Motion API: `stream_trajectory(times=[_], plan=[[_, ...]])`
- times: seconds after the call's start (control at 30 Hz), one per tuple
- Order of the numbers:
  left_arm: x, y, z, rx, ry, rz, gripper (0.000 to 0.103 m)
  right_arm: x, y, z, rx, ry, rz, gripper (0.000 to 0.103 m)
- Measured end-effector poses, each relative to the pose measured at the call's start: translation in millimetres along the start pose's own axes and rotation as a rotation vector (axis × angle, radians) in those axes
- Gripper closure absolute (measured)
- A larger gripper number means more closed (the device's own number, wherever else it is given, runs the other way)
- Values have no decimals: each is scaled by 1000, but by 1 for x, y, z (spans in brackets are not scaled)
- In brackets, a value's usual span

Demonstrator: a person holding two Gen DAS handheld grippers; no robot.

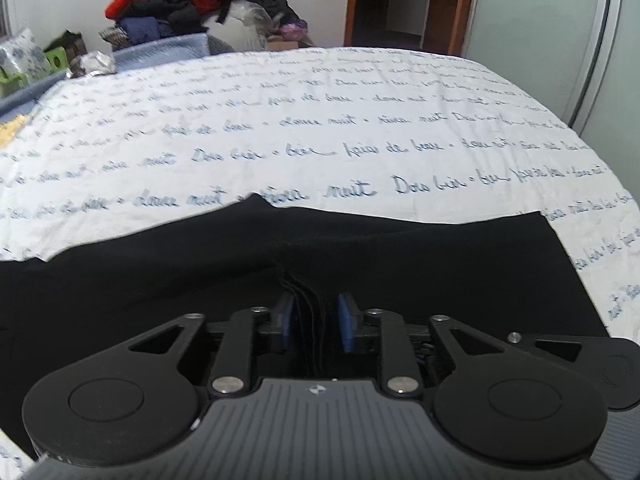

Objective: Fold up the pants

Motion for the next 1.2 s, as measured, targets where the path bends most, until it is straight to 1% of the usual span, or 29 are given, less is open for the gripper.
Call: stream_trajectory(times=[0.03,0.1,0.13,0.2,0.23,0.27,0.3,0.33,0.4,0.47,0.53,0.63,0.67,0.7,0.73,0.77,0.83,0.87,0.9,1.0,1.03,1.07,1.1,1.2], plan=[[2,0,3,-4,17,-8,67,0,0,-1,1,-3,4,90],[5,1,8,-7,40,-20,57,-7,-2,4,6,-7,21,87],[7,1,11,-4,49,-26,55,-7,-2,4,7,-7,28,86],[9,1,18,9,59,-30,49,-6,0,5,4,-14,35,77],[10,1,21,16,64,-30,49,-6,1,5,1,-22,37,66],[10,0,24,23,67,-29,48,-5,2,6,0,-28,36,50],[10,0,27,29,71,-28,48,-3,3,7,1,-28,30,38],[10,-1,30,33,75,-26,48,-1,4,9,5,-16,22,36],[10,-3,34,36,84,-23,47,6,7,15,15,9,12,36],[10,-5,37,32,93,-21,47,14,12,18,37,15,-2,36],[9,-7,41,28,107,-20,46,24,19,17,34,39,-25,36],[10,-9,49,46,113,-26,44,35,30,1,-33,91,-53,36],[10,-10,51,50,117,-23,43,34,32,-7,-65,114,-45,31],[10,-10,52,50,122,-22,43,32,33,-16,-99,123,-44,31],[11,-10,53,48,125,-23,43,29,33,-28,-134,107,-44,31],[11,-12,55,48,128,-25,43,24,31,-41,-176,84,-25,31],[12,-13,59,54,133,-23,43,20,28,-64,-269,94,-9,31],[12,-14,60,58,132,-19,43,17,25,-74,-292,84,-6,31],[11,-14,61,63,131,-16,43,17,19,-83,-300,44,8,31],[13,-16,63,65,133,-17,43,-2,0,-103,-273,-133,113,31],[13,-16,63,64,134,-19,42,-5,-2,-108,-261,-187,127,31],[14,-17,63,64,136,-19,41,0,-5,-110,-253,-218,123,31],[12,-17,62,66,137,-16,40,4,-5,-106,-248,-219,107,30],[11,-20,63,70,143,-8,39,13,5,-77,-214,-126,50,31]])
Point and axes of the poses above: each gripper's, at about its wrist camera, not at the fingertips, and x roughly against the way its jaws point, z to its left, y to its top, the point moved 8 cm from there along -x, roughly the way its jaws point, and after that the axes turned 3 degrees about z, right-handed, at the moved point
